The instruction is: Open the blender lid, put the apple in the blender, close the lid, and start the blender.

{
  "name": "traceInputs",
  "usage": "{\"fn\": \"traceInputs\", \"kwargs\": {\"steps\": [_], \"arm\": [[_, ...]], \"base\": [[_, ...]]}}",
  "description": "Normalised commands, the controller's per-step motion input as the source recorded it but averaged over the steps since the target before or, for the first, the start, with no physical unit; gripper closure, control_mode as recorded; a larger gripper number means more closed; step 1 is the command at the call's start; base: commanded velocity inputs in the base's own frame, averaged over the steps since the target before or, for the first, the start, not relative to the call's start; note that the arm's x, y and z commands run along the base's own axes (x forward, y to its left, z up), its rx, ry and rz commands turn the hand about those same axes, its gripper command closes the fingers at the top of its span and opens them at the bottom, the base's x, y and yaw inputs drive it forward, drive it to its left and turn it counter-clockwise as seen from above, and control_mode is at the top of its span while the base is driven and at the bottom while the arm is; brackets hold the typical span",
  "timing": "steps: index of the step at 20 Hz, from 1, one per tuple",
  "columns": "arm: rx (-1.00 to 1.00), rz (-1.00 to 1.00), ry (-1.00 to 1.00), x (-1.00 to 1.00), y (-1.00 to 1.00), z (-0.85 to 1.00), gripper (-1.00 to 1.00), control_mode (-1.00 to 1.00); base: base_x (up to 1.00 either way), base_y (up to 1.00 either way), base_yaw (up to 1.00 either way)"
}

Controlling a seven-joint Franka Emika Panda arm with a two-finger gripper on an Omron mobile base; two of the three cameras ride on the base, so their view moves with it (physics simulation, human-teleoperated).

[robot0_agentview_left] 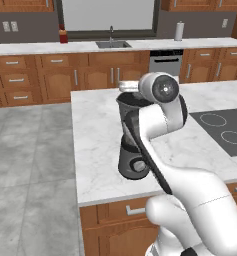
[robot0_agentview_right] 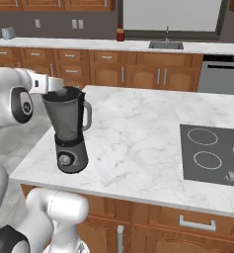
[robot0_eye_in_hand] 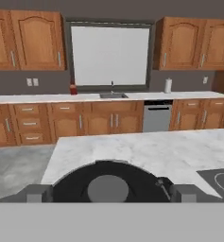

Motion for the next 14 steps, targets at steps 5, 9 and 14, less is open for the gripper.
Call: {"fn": "traceInputs", "kwargs": {"steps": [5, 9, 14], "arm": [[-0.05, -0.26, 0.0, -0.89, 0.07, -0.32, -1.0, -1.0], [-0.08, -0.16, 0.0, -0.54, 0.0, -0.56, -1.0, -1.0], [-0.06, -0.18, -0.08, -0.55, 0.01, -0.8, -1.0, -1.0]], "base": [[0.0, 0.0, 0.0], [0.0, 0.0, 0.0], [0.0, 0.0, 0.0]]}}
